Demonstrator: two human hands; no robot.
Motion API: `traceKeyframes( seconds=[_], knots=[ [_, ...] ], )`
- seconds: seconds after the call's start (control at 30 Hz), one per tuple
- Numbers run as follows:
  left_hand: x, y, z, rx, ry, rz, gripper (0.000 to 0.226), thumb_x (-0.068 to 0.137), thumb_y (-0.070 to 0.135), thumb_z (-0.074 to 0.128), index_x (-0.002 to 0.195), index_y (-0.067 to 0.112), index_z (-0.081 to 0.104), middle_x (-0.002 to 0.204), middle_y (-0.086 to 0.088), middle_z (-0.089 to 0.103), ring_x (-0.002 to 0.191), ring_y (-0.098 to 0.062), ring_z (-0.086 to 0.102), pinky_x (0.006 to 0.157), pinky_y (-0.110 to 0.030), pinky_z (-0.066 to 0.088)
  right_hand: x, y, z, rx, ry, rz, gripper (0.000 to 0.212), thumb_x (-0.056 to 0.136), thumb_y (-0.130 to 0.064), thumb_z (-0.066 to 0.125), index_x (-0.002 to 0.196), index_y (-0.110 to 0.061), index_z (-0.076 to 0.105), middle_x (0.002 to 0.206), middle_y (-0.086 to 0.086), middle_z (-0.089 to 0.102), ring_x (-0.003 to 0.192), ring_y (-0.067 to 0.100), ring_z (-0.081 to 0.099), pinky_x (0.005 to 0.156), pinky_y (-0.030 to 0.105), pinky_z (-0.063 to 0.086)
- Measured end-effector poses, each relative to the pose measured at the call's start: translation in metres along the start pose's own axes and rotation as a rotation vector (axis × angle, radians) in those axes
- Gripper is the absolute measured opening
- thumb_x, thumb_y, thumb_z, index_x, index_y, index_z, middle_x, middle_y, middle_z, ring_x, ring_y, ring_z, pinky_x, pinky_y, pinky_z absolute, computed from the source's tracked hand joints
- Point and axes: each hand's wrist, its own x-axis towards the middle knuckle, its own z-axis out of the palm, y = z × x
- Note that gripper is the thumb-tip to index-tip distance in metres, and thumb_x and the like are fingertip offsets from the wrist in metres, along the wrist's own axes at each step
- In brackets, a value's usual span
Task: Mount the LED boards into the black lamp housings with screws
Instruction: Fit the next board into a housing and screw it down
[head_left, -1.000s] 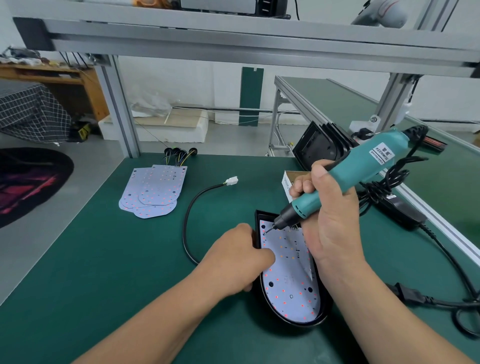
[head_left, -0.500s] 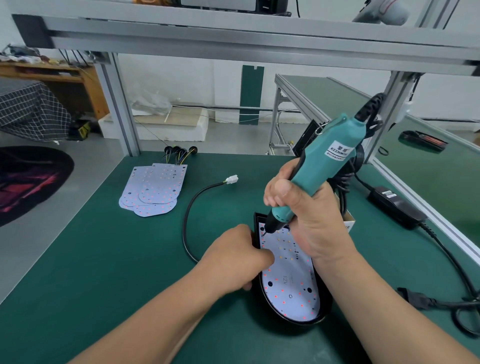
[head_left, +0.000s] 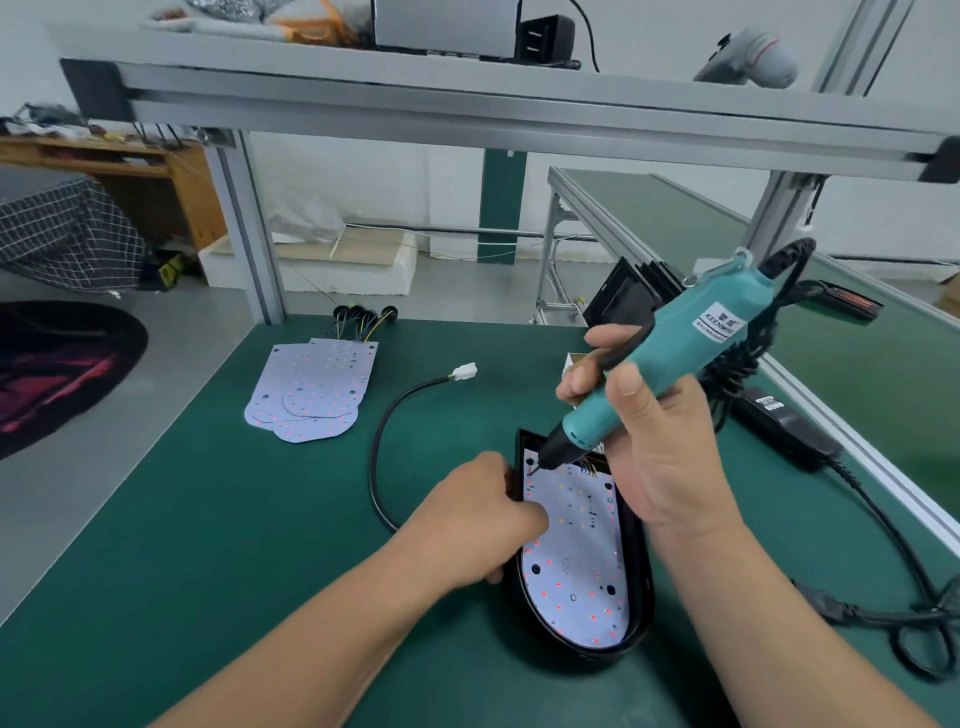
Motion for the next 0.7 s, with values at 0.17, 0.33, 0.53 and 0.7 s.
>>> traceKeyframes(
  seconds=[0.17, 0.33, 0.53, 0.7],
  knots=[
    [0.001, -0.002, -0.002, -0.033, -0.001, 0.010, 0.037, 0.070, 0.035, 0.062, 0.096, 0.009, 0.057, 0.081, -0.012, 0.075, 0.047, -0.024, 0.065, 0.052, -0.035, 0.051, 0.008, -0.023, -0.002, -0.073, -0.028, -0.088, 0.047, 0.089, -0.049, 0.081, 0.120, -0.017, 0.067, 0.090, 0.011, 0.066, 0.083, 0.033, 0.059, 0.084, 0.051, 0.050],
    [0.004, -0.005, -0.005, -0.095, 0.022, 0.004, 0.037, 0.069, 0.036, 0.064, 0.096, 0.012, 0.059, 0.081, -0.007, 0.075, 0.054, -0.023, 0.067, 0.052, -0.038, 0.053, 0.007, -0.029, -0.036, -0.261, 0.257, 0.099, 0.026, 0.094, -0.042, 0.079, 0.094, -0.018, 0.069, 0.078, 0.011, 0.063, 0.062, 0.026, 0.059, 0.051, 0.035, 0.050],
    [0.005, -0.009, -0.009, -0.108, 0.017, -0.002, 0.041, 0.067, 0.042, 0.060, 0.099, 0.016, 0.057, 0.071, 0.005, 0.069, 0.051, -0.015, 0.062, 0.047, -0.030, 0.049, 0.006, -0.033, -0.111, -0.810, 0.359, 0.425, 0.016, 0.099, -0.015, 0.068, 0.112, -0.014, 0.059, 0.080, 0.015, 0.072, 0.055, 0.019, 0.066, 0.051, 0.039, 0.058],
    [0.005, -0.008, -0.010, -0.096, 0.027, 0.003, 0.039, 0.071, 0.040, 0.061, 0.100, 0.014, 0.057, 0.069, 0.008, 0.067, 0.050, -0.014, 0.061, 0.045, -0.026, 0.046, 0.000, -0.032, -0.137, -1.379, 0.276, 0.573, 0.024, 0.098, -0.028, 0.067, 0.099, -0.010, 0.052, 0.088, 0.012, 0.066, 0.073, 0.028, 0.064, 0.062, 0.041, 0.050]
  ],
)
